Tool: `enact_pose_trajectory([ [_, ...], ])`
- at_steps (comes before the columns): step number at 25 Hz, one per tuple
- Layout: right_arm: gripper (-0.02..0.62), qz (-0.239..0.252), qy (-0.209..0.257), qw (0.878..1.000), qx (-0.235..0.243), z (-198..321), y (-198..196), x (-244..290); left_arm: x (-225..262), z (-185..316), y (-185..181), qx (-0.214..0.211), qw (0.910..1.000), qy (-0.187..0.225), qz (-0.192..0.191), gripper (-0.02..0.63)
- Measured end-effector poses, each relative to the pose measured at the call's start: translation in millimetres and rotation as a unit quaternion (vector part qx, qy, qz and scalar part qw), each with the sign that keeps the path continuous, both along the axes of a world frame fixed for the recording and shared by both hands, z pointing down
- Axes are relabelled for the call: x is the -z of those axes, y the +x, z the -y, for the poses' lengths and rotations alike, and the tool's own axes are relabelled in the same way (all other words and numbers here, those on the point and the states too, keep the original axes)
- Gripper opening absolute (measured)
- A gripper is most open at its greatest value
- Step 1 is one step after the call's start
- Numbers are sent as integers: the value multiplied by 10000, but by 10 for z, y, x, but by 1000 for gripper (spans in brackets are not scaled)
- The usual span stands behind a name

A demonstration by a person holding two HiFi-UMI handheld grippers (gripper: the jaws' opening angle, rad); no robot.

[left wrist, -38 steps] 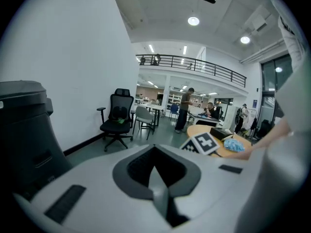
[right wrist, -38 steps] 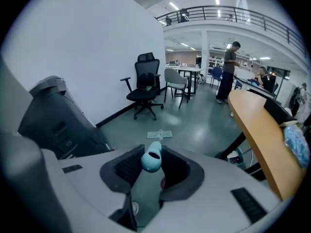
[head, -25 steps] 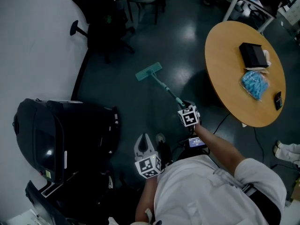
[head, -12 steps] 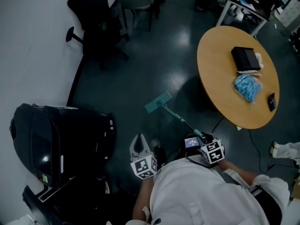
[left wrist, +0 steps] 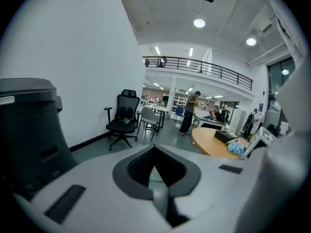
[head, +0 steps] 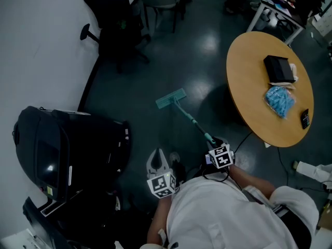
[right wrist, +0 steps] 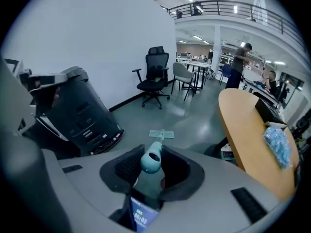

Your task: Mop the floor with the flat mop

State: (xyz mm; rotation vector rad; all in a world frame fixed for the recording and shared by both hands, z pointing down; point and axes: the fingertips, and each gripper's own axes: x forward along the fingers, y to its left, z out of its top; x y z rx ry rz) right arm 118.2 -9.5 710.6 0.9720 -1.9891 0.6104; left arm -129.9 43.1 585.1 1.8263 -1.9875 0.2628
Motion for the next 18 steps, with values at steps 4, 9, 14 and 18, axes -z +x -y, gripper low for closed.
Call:
enact_pose_trajectory([
  [4,110,67,235,9997,38,544,-547,-312,-43,-40,-84,103,9999,-51,-43,5],
  [9,110,-25,389,9992,-3,1239,-1098,-624,-115,-104,-110,180,9997,-117,-122,5],
  [14,110,-98,391,9992,41,1565,-1327,-642,-153,-174,-105,216,9995,-179,-161,5],
  [18,110,-135,376,9992,74,1517,-1204,-625,-147,-164,-127,232,9995,-139,-152,5],
])
